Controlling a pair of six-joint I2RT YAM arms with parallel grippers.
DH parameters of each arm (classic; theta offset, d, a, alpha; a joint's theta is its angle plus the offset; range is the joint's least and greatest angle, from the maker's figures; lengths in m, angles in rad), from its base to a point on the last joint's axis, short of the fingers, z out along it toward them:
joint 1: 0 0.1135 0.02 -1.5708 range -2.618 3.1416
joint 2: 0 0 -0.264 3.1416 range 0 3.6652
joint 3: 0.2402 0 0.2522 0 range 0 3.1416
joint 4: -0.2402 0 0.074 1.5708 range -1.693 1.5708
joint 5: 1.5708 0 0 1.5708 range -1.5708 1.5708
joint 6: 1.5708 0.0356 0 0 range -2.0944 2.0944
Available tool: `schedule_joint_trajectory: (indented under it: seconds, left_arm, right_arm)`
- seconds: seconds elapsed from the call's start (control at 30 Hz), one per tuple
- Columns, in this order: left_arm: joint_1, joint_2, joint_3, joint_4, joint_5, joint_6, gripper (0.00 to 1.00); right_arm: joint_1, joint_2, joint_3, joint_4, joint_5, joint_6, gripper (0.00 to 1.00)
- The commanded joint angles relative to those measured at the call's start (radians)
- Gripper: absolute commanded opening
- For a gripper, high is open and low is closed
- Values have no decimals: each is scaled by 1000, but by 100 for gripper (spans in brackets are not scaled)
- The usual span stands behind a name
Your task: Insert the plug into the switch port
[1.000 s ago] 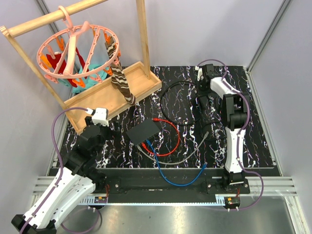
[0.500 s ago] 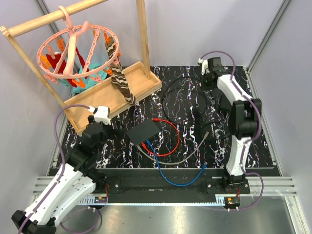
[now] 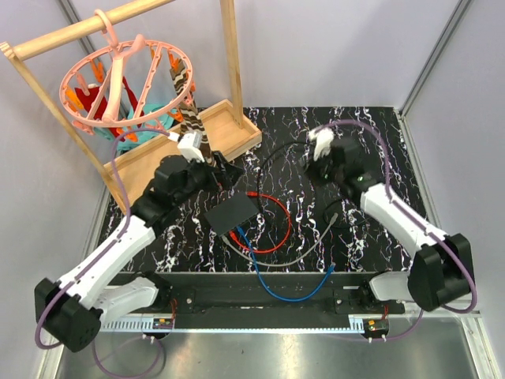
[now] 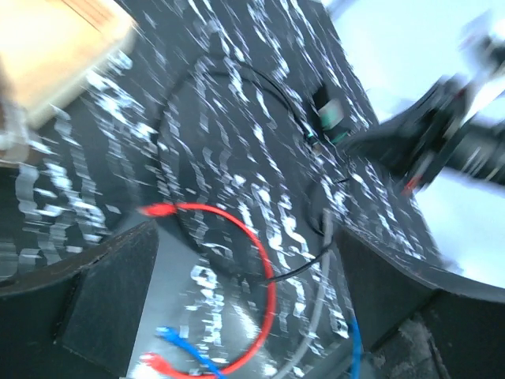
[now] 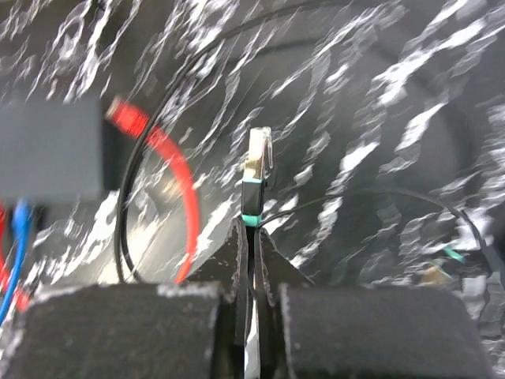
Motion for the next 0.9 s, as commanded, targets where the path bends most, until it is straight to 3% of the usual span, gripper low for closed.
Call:
schedule_joint_trajectory:
  seconds: [0.0,0.1,0.4,0.87]
  left_arm:
    - [-66,84,57,146,91,-110,99]
    - [-138,217,108,174,56,-133,99]
    - [-201,518,267,214,46,-235,91]
    - [-235,696,301,317,122,-343,56]
  right_arm:
    - [65,-90,-129,158,-53,67,1]
    - [118,-139,-206,207,-62,88,0]
    - [134,-204,-275,223,-85,94,1]
    - [134,-240,-304,223,-91,102,1]
